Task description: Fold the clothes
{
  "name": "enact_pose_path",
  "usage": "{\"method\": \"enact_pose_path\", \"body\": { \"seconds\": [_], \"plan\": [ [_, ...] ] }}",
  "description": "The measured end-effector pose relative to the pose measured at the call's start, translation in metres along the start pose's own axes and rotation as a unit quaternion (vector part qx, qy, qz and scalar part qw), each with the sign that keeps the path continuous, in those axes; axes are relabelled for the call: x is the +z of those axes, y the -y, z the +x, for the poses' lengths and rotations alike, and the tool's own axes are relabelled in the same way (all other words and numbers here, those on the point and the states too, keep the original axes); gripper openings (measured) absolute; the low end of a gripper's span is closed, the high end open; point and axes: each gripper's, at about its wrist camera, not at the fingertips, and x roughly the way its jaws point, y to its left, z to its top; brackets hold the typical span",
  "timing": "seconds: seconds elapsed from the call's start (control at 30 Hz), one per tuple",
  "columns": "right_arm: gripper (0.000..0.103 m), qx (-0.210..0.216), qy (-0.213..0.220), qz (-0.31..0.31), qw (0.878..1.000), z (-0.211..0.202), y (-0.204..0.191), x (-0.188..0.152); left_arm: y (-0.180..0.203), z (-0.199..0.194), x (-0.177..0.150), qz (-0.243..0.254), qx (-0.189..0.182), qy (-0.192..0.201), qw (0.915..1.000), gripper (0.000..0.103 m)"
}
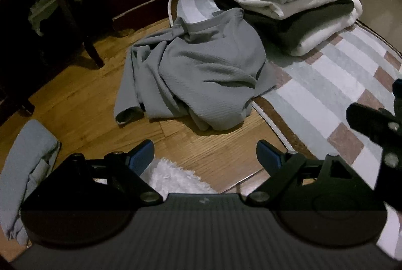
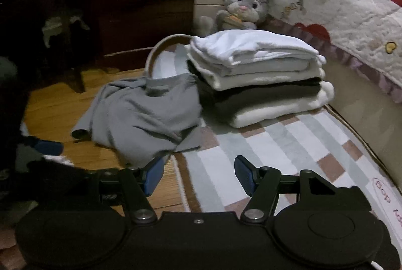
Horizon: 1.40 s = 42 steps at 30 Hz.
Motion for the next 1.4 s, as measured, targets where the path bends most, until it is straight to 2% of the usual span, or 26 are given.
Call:
{"method": "enact_pose_path", "body": {
  "seconds": [0.07, 0.23, 0.3, 0.37, 0.43, 1.0, 1.13, 1.27, 1.4],
  "plan": [
    [0.068, -0.02, 0.009, -0.004, 1.0, -0.004, -0.001, -0.003, -0.001, -0.003, -0.001, 0.01, -0.006, 0.005, 0.9999, 0.089],
    [0.068, -0.071, 0.03, -0.012, 0.997, -0.013, -0.003, -0.01, -0.002, -0.008, 0.0, -0.003, -0.023, -0.004, 0.9997, 0.087],
    [0.068, -0.083, 0.024, -0.018, 0.996, -0.01, -0.007, -0.007, -0.003, -0.008, 0.002, -0.011, -0.024, -0.007, 0.9996, 0.087],
    [0.069, -0.064, 0.009, -0.016, 0.998, -0.004, -0.003, 0.0, -0.004, -0.009, 0.005, -0.013, -0.025, -0.002, 0.9996, 0.088],
    [0.069, -0.021, -0.001, -0.007, 1.0, -0.004, 0.006, 0.003, -0.004, -0.009, 0.005, -0.012, -0.025, -0.001, 0.9996, 0.088],
    [0.07, -0.017, -0.011, -0.018, 1.0, 0.004, 0.004, -0.003, -0.008, -0.009, 0.003, -0.019, -0.043, -0.003, 0.9989, 0.088],
    [0.069, -0.022, -0.01, -0.026, 0.999, 0.005, 0.001, -0.005, -0.008, -0.007, 0.004, -0.022, -0.042, -0.005, 0.9989, 0.088],
    [0.069, -0.046, 0.002, -0.031, 0.998, 0.003, 0.0, -0.007, -0.011, -0.008, 0.006, -0.042, -0.048, -0.008, 0.9979, 0.088],
    [0.069, -0.02, -0.006, -0.007, 1.0, 0.005, 0.004, -0.006, -0.012, -0.009, 0.004, -0.035, -0.042, -0.006, 0.9985, 0.088]
  ]
}}
